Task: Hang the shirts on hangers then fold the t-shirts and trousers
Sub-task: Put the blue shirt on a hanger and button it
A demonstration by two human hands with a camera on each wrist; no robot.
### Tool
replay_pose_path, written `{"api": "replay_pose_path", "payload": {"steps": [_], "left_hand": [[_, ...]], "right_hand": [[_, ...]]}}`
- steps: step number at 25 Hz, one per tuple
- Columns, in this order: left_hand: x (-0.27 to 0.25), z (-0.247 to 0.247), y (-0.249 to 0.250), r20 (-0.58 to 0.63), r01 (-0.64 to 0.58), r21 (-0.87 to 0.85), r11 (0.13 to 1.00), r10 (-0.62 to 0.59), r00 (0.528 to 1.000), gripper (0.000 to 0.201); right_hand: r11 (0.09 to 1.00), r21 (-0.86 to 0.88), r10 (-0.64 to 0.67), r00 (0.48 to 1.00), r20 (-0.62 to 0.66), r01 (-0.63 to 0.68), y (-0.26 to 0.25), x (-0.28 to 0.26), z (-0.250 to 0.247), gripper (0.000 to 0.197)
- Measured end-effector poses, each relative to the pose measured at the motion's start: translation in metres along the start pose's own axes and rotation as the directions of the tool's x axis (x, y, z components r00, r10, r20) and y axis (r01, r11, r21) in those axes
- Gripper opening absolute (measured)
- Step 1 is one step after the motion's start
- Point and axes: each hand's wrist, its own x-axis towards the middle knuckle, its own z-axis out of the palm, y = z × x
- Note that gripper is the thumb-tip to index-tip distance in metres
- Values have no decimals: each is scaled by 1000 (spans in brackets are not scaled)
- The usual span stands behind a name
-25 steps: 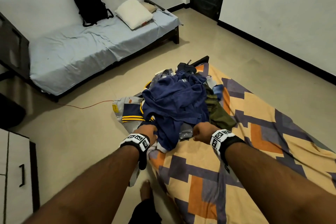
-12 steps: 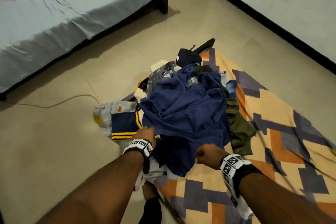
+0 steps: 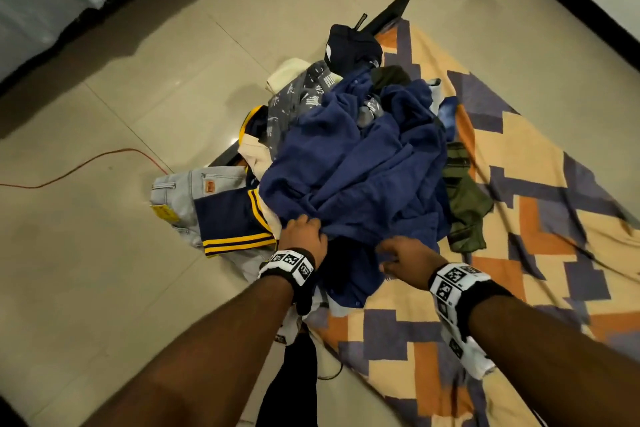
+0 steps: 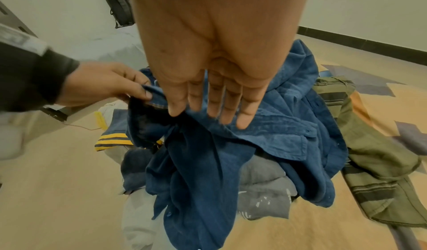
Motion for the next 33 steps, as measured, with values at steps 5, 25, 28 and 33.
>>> {"api": "replay_pose_path", "payload": {"steps": [5,25,28,33], "left_hand": [[-94,-51,73,-60,-270,-663,698,310,949,20],[-310,-118,308,-375,-485,223,845,534,758,31],[-327,-121,320,-533,-453,145,879,455,713,8],[-366,-71,354,-417,-717,7,697,653,632,12]], "right_hand": [[980,141,-79,930,-358,138,5,-23,-5,71],[878,270,310,-39,-950,395,252,-438,-65,26],[827,322,440,-175,-881,460,273,-498,-38,20],[874,295,396,-212,-893,386,262,-572,32,27]]}}
